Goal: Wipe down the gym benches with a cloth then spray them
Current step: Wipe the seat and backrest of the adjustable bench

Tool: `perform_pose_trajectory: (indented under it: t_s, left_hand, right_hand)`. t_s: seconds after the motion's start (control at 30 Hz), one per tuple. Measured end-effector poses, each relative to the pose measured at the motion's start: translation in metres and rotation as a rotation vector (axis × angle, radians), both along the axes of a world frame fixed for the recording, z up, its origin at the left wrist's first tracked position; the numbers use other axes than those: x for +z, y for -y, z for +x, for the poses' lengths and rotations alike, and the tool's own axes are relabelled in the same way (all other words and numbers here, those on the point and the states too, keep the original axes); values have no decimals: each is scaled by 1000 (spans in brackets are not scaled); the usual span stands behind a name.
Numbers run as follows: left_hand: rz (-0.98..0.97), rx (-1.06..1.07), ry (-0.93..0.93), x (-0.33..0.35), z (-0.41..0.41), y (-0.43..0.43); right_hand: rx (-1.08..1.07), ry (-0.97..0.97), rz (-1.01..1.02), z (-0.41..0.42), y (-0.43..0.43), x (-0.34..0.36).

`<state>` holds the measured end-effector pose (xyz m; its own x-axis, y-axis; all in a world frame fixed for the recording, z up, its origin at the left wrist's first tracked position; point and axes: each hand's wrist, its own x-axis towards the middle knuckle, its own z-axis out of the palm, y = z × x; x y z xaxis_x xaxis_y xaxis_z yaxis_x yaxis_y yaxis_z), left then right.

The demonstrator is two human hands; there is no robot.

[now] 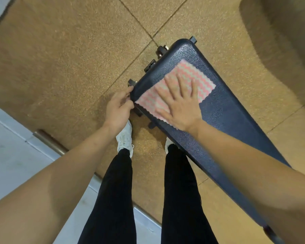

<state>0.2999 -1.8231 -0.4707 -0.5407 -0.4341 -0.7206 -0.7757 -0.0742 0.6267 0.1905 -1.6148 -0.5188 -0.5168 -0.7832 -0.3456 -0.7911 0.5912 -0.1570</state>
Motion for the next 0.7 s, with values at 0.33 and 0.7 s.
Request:
perform_pose_trajectory:
  t_s: [0.33, 0.7]
  left_hand:
    - [74, 25, -66, -7, 9, 6]
    - [-152, 299, 39, -6, 20, 18]
  right_hand:
    - [-327, 7, 103, -83, 73, 6]
    - [394, 244, -54, -5, 102, 5]
